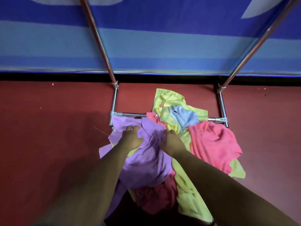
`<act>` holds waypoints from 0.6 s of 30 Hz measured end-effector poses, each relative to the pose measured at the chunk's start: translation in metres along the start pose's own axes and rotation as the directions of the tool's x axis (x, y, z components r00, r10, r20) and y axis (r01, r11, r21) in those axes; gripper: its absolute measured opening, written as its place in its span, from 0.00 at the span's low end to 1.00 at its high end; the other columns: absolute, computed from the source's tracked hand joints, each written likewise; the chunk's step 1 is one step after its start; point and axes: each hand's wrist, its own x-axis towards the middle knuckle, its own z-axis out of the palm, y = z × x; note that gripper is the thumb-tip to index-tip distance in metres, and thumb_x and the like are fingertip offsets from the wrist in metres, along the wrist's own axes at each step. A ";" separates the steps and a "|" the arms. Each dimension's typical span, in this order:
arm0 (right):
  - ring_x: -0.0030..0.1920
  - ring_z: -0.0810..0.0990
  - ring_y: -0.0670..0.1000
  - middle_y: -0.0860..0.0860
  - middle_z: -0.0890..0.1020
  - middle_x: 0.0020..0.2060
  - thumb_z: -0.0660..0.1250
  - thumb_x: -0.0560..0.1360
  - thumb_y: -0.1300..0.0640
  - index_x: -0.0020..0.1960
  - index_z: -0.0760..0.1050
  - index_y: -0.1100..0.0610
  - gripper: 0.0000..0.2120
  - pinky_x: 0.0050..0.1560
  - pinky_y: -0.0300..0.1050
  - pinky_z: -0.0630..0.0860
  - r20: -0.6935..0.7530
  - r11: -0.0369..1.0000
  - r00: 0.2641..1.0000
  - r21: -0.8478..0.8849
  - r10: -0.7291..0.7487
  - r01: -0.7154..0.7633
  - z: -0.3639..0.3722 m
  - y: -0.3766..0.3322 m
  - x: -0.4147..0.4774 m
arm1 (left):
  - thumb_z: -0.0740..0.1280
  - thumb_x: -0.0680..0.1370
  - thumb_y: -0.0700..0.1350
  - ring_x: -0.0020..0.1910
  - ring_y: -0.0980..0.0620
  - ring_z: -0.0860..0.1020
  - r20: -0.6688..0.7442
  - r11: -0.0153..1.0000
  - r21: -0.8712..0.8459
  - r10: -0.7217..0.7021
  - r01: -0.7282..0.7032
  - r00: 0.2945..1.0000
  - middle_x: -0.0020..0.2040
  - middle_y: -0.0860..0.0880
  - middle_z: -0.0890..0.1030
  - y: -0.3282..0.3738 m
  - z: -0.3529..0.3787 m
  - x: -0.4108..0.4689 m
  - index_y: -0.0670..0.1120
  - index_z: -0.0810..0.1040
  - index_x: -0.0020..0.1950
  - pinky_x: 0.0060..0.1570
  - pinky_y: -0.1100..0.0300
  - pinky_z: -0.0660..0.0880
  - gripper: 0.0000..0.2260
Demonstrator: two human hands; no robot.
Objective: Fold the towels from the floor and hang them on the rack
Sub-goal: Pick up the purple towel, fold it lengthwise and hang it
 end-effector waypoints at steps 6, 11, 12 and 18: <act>0.58 0.78 0.63 0.61 0.80 0.56 0.60 0.77 0.53 0.65 0.69 0.62 0.20 0.58 0.51 0.73 0.052 0.981 0.987 0.112 0.155 -0.159 0.037 0.032 0.011 | 0.63 0.79 0.50 0.79 0.47 0.52 0.211 0.986 0.160 -0.071 0.037 0.975 0.80 0.48 0.54 -0.030 0.058 0.018 0.50 0.52 0.81 0.76 0.52 0.50 0.33; 0.43 0.79 0.53 0.51 0.81 0.39 0.71 0.70 0.61 0.46 0.77 0.56 0.05 0.43 0.40 0.71 0.008 0.920 0.969 0.312 0.248 -0.238 0.034 0.039 0.024 | 0.67 0.73 0.36 0.53 0.37 0.78 -0.129 1.000 0.002 0.021 -0.020 0.991 0.49 0.39 0.81 -0.041 0.070 0.018 0.42 0.81 0.51 0.51 0.50 0.72 0.08; 0.40 0.77 0.51 0.50 0.79 0.35 0.72 0.69 0.61 0.39 0.75 0.54 0.07 0.40 0.40 0.70 0.018 0.903 0.969 0.360 0.244 -0.234 0.029 0.035 0.022 | 0.66 0.73 0.35 0.49 0.38 0.79 -0.147 1.000 -0.009 0.026 -0.028 0.989 0.44 0.39 0.81 -0.039 0.065 0.017 0.42 0.81 0.45 0.47 0.50 0.73 0.06; 0.30 0.76 0.50 0.55 0.78 0.34 0.74 0.71 0.65 0.41 0.74 0.57 0.10 0.31 0.39 0.71 0.065 0.719 0.981 0.672 0.182 -0.178 -0.021 -0.005 0.009 | 0.62 0.75 0.41 0.50 0.44 0.79 -0.196 0.937 -0.351 -0.072 -0.001 0.978 0.50 0.45 0.83 -0.009 0.000 0.014 0.44 0.79 0.56 0.51 0.53 0.74 0.12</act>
